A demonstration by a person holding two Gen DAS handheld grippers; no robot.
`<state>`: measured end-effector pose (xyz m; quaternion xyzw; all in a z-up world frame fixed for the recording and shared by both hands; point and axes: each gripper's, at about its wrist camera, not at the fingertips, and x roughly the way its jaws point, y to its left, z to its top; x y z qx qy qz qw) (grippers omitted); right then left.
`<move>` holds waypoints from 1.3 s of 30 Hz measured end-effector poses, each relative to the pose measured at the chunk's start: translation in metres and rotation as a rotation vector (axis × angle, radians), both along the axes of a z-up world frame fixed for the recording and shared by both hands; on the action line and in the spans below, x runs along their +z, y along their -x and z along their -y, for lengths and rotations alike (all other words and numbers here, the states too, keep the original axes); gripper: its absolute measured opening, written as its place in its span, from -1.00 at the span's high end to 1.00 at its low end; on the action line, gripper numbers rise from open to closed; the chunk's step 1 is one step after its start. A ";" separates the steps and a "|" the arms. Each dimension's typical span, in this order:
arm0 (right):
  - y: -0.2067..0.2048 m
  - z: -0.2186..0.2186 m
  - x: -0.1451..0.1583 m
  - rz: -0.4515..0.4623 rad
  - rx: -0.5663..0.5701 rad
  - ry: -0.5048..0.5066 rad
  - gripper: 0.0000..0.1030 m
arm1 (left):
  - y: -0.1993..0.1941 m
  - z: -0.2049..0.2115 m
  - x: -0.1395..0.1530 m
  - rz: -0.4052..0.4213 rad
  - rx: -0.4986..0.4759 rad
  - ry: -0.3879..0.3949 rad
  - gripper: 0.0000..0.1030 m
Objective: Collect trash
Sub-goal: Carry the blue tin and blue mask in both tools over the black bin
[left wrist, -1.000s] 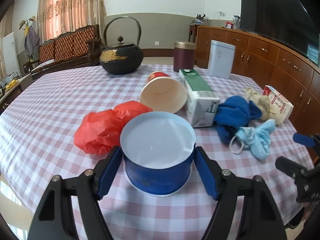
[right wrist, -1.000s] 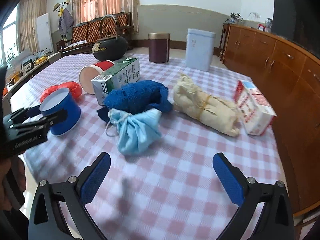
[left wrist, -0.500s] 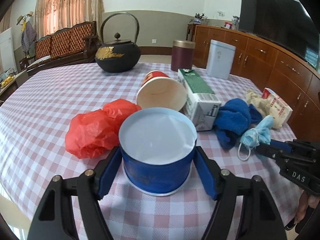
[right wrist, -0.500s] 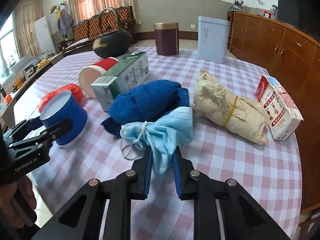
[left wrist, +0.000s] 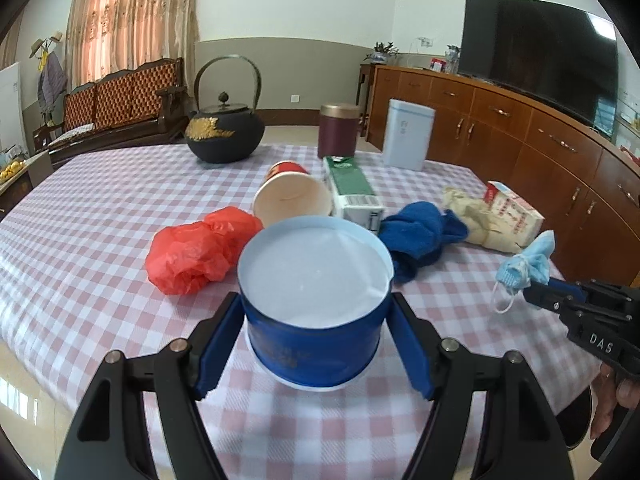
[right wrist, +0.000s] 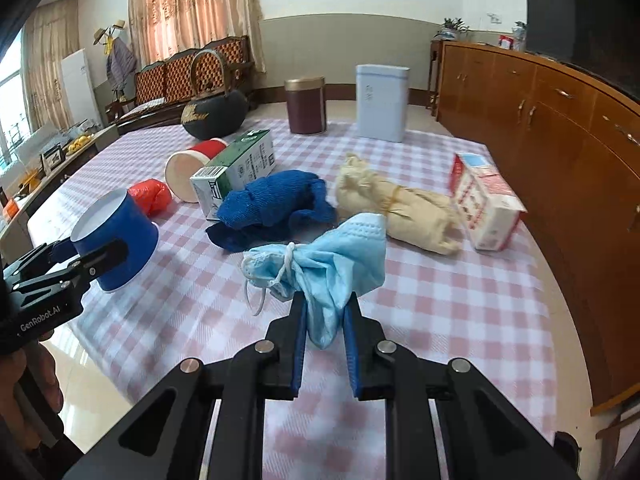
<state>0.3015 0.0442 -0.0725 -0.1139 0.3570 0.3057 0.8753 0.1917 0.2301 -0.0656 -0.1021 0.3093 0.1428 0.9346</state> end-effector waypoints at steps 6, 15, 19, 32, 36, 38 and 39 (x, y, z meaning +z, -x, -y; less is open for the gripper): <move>0.017 0.026 0.012 0.019 -0.034 -0.016 0.64 | 0.010 0.021 0.008 0.005 -0.043 -0.012 -0.43; 0.043 0.056 0.027 0.043 -0.068 -0.034 0.64 | 0.028 0.049 0.024 0.028 -0.082 -0.025 -0.43; 0.054 0.071 0.035 0.054 -0.089 -0.050 0.64 | 0.035 0.058 0.031 0.040 -0.100 -0.029 -0.43; 0.080 0.137 0.055 0.097 -0.190 -0.078 0.64 | 0.044 0.105 0.053 0.085 -0.193 -0.047 -0.43; 0.084 0.162 0.058 0.104 -0.230 -0.079 0.64 | 0.041 0.130 0.056 0.093 -0.239 -0.049 -0.43; 0.086 0.178 0.059 0.109 -0.257 -0.079 0.64 | 0.039 0.142 0.057 0.095 -0.265 -0.050 -0.43; 0.087 0.183 0.060 0.110 -0.268 -0.079 0.64 | 0.037 0.150 0.057 0.095 -0.284 -0.050 -0.43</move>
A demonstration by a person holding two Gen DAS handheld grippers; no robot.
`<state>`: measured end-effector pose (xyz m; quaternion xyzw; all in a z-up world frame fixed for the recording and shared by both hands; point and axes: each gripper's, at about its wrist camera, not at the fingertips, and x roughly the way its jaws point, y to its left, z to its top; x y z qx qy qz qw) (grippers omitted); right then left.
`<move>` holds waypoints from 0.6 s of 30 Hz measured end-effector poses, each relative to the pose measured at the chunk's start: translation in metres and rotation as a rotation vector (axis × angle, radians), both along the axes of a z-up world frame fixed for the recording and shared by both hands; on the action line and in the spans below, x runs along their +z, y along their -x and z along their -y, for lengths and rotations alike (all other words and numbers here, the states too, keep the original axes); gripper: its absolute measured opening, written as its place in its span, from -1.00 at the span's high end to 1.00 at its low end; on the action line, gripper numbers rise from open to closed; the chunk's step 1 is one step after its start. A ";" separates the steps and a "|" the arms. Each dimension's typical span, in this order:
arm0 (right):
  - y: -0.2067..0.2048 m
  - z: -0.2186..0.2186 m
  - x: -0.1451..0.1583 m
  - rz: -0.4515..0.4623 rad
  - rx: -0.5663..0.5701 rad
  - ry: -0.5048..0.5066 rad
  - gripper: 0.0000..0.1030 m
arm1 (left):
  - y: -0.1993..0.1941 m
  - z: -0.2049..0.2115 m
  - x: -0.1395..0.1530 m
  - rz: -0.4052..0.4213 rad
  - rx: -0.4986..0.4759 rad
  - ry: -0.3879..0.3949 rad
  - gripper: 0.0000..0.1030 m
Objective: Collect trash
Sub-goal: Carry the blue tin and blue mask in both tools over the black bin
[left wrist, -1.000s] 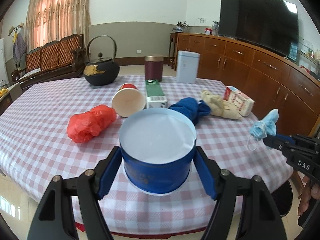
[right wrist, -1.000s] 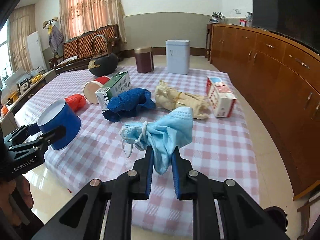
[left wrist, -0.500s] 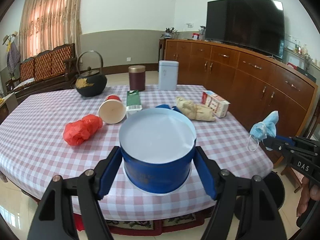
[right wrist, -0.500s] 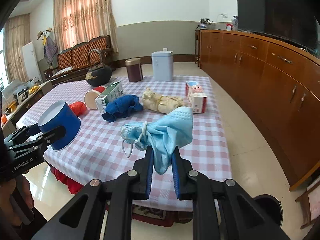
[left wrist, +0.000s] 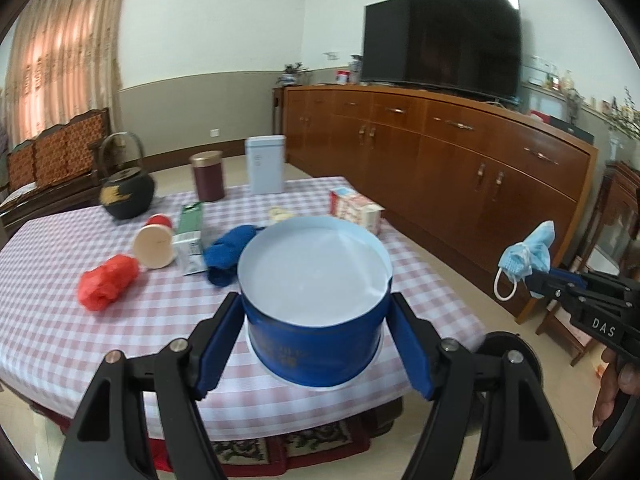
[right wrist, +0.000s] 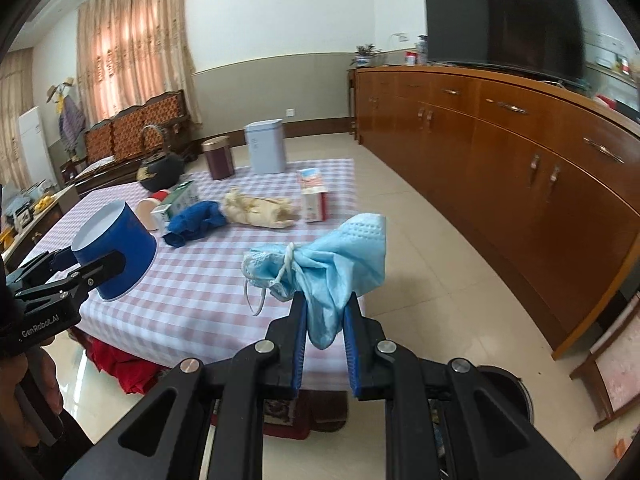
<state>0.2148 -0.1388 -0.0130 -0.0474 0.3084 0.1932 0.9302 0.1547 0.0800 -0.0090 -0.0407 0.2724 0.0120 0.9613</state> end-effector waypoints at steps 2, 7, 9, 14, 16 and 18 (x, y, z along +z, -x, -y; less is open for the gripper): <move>0.001 0.016 0.000 -0.001 -0.028 -0.003 0.64 | -0.002 0.012 0.001 0.000 -0.024 -0.001 -0.43; 0.005 0.054 0.000 -0.003 -0.094 -0.005 0.64 | -0.009 0.049 0.000 -0.001 -0.092 -0.006 -0.43; 0.007 0.070 -0.001 -0.004 -0.121 -0.004 0.64 | -0.014 0.063 0.000 -0.004 -0.123 -0.007 -0.43; 0.013 0.109 -0.006 -0.018 -0.185 -0.004 0.64 | -0.020 0.098 -0.002 -0.009 -0.193 -0.011 -0.43; 0.016 0.124 -0.009 -0.023 -0.206 -0.002 0.64 | -0.023 0.112 -0.004 -0.013 -0.222 -0.012 -0.43; 0.019 0.138 -0.012 -0.029 -0.230 0.001 0.64 | -0.025 0.126 -0.006 -0.019 -0.253 -0.009 -0.43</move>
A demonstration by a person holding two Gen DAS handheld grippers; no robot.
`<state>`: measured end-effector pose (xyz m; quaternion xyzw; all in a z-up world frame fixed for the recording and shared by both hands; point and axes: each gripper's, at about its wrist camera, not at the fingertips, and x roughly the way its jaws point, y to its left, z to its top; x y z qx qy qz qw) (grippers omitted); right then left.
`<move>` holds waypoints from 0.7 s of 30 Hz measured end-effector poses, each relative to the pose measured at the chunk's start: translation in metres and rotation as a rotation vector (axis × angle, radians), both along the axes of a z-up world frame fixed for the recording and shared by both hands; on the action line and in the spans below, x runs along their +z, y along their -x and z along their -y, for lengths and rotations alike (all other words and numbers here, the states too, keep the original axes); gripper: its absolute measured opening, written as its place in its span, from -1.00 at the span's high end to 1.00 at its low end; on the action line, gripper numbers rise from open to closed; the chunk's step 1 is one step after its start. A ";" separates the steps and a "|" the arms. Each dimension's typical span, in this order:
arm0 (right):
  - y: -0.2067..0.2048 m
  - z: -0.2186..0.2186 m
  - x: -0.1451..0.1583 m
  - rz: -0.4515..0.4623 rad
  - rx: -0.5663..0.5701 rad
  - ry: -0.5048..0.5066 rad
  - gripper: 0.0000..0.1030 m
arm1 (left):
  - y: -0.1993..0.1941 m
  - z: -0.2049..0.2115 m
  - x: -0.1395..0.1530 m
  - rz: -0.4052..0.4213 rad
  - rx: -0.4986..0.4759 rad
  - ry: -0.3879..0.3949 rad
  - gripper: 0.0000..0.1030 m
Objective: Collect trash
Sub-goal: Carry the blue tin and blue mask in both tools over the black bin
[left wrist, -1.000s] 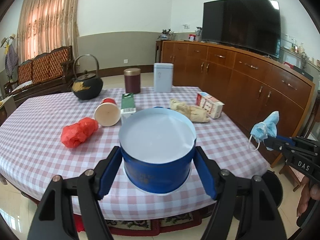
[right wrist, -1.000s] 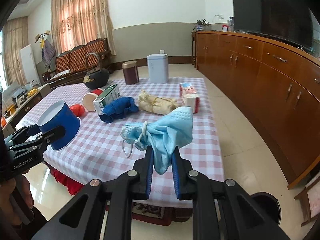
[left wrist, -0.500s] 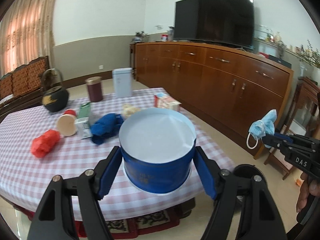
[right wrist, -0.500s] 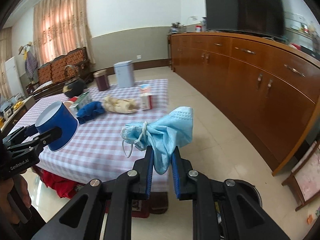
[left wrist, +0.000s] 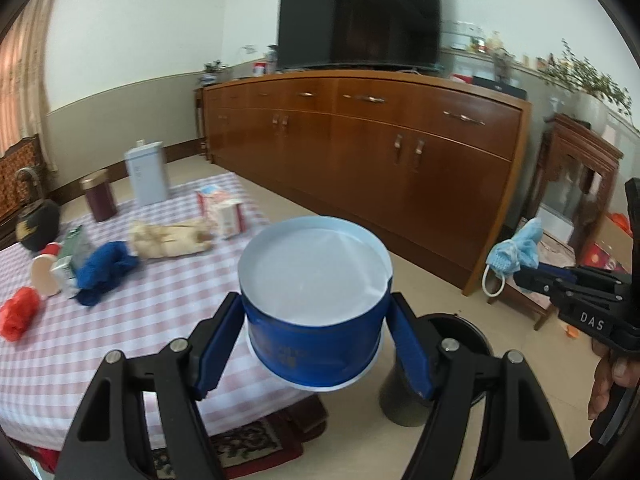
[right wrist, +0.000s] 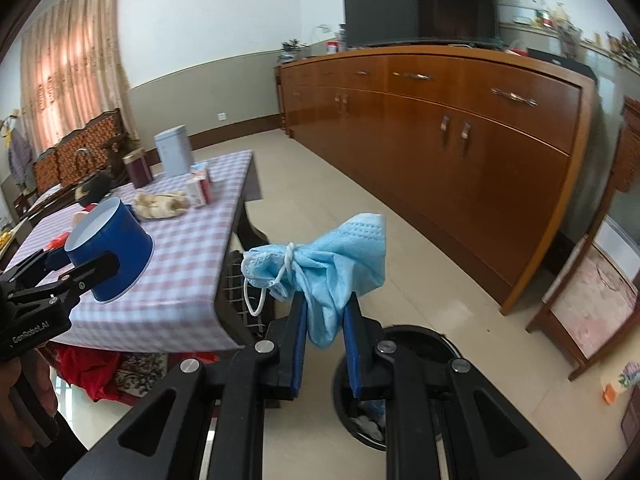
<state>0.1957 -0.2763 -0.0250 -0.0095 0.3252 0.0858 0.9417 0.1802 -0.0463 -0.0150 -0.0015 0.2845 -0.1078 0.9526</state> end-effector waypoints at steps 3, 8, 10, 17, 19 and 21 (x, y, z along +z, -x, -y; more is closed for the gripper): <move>0.003 0.021 -0.005 -0.010 -0.033 0.000 0.64 | -0.003 0.019 -0.004 -0.009 -0.041 0.001 -0.43; 0.011 0.052 -0.017 -0.032 -0.069 0.001 0.64 | -0.008 0.056 -0.013 -0.026 -0.119 -0.005 -0.43; 0.012 0.065 -0.024 -0.048 -0.081 0.003 0.64 | -0.010 0.071 -0.019 -0.037 -0.152 -0.010 -0.42; 0.015 0.098 -0.050 -0.097 -0.104 0.001 0.64 | -0.020 0.112 -0.045 -0.095 -0.229 -0.025 -0.42; 0.013 0.104 -0.060 -0.115 -0.104 0.001 0.64 | -0.024 0.122 -0.054 -0.116 -0.253 -0.029 -0.42; 0.011 0.111 -0.070 -0.133 -0.102 -0.005 0.64 | -0.027 0.130 -0.064 -0.138 -0.270 -0.030 -0.42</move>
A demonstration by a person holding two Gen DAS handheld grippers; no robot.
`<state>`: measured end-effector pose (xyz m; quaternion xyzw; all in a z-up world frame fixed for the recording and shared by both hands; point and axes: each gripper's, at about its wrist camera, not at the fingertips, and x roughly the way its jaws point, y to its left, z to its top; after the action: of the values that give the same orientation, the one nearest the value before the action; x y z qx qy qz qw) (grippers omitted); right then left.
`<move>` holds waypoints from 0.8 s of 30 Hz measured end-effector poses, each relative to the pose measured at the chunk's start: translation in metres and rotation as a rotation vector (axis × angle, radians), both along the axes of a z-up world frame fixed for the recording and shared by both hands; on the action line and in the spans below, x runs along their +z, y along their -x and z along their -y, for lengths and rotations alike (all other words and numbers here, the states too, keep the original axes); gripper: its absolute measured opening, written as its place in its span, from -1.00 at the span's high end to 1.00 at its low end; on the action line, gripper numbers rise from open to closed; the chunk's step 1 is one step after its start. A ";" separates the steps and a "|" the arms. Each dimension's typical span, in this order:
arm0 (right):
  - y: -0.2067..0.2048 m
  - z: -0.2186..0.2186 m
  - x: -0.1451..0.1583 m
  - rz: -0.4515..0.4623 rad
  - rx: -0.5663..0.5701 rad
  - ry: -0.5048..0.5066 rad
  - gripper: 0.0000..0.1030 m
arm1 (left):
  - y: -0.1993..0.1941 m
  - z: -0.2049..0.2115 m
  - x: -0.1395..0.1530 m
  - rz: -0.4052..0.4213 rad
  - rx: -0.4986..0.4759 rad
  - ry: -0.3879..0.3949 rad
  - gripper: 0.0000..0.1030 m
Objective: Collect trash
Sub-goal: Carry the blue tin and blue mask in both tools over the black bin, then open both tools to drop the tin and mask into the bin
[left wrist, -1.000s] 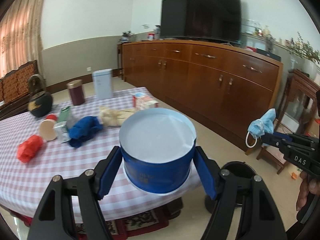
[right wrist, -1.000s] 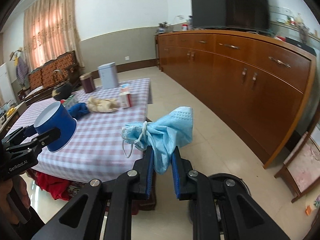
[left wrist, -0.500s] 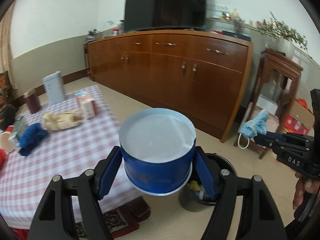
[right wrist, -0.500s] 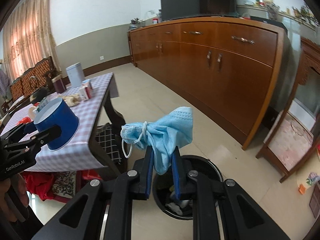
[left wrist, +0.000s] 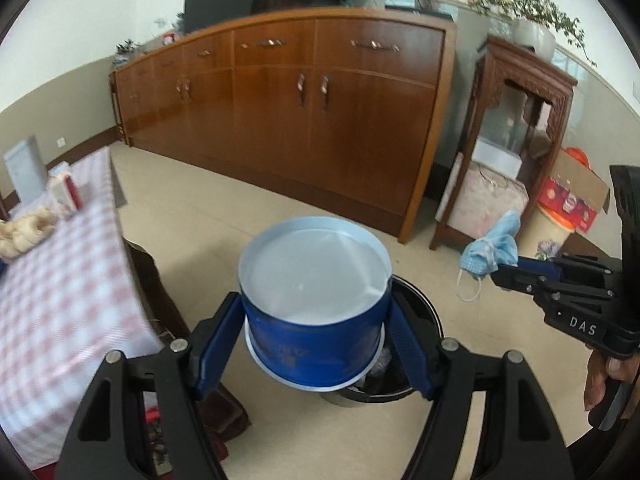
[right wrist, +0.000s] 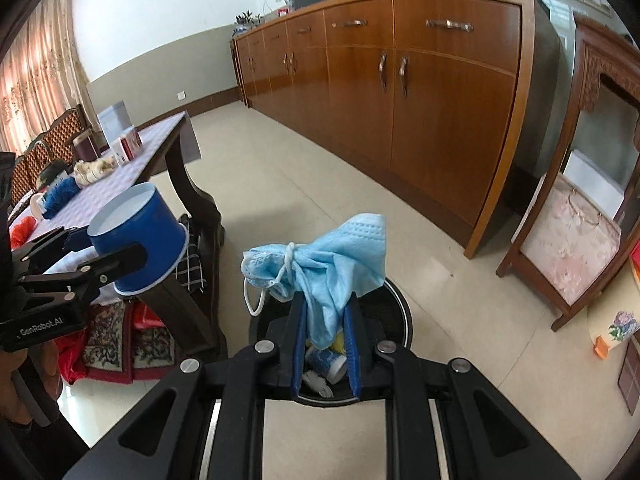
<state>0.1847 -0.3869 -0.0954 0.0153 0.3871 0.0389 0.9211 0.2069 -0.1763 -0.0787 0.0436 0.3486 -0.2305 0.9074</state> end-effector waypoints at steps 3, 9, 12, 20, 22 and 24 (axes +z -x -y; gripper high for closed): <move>-0.003 0.007 -0.013 -0.018 -0.004 -0.011 0.64 | -0.005 0.011 -0.016 -0.038 -0.024 -0.009 -0.42; -0.019 0.017 -0.052 -0.083 0.024 -0.011 0.64 | -0.017 0.030 -0.047 -0.112 -0.073 -0.025 -0.42; -0.030 0.018 -0.077 -0.125 0.083 0.012 0.64 | -0.026 0.039 -0.065 -0.150 -0.097 -0.033 -0.42; -0.062 0.014 -0.136 -0.217 0.218 0.120 0.38 | -0.048 0.061 -0.110 -0.289 -0.132 0.017 -0.45; -0.064 0.013 -0.148 -0.239 0.215 0.181 -0.82 | -0.053 0.057 -0.121 -0.348 -0.100 0.026 -0.51; -0.061 0.019 -0.151 -0.236 0.205 0.209 -0.93 | -0.051 0.049 -0.121 -0.342 -0.063 0.020 -0.65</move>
<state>0.2457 -0.4057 -0.2461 -0.1158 0.4940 0.0900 0.8570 0.2576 -0.2252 -0.1995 0.0054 0.4942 -0.2664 0.8275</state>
